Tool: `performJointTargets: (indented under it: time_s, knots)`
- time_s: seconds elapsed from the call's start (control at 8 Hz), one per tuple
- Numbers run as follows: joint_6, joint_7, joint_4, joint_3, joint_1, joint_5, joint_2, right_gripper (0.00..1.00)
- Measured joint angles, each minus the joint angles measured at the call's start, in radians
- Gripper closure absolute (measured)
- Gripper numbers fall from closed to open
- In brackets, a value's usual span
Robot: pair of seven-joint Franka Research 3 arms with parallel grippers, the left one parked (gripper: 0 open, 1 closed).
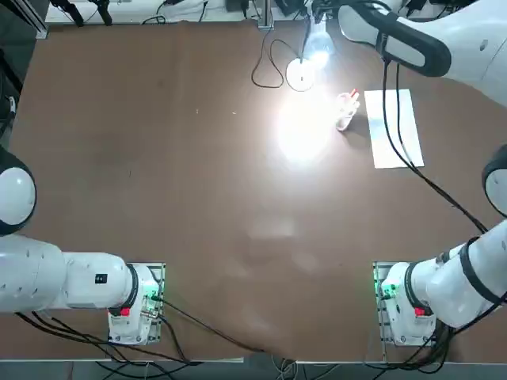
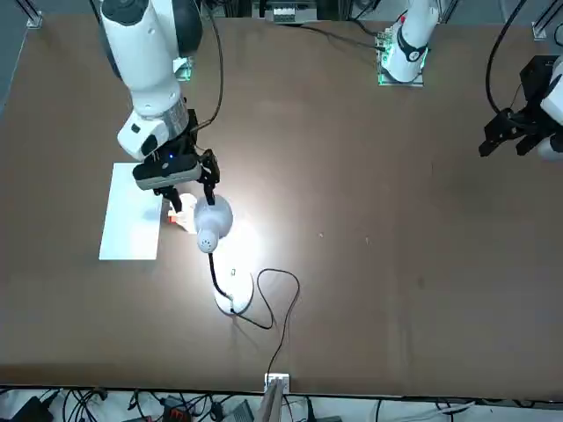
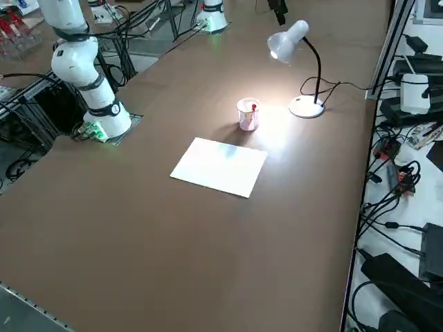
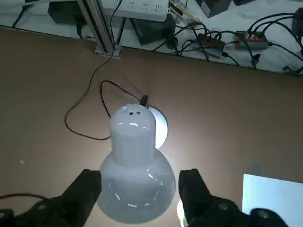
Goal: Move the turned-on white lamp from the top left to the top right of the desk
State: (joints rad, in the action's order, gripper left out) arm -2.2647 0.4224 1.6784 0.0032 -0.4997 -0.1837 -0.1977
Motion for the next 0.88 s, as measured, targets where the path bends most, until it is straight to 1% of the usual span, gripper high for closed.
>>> performJointTargets:
  time_s: [0.62,0.88]
  knots:
    - [-0.160,0.019,0.001,-0.011,0.000,-0.018,-0.078,0.00]
    - [-0.201,0.021,0.001,-0.019,0.001,-0.030,-0.108,0.00]
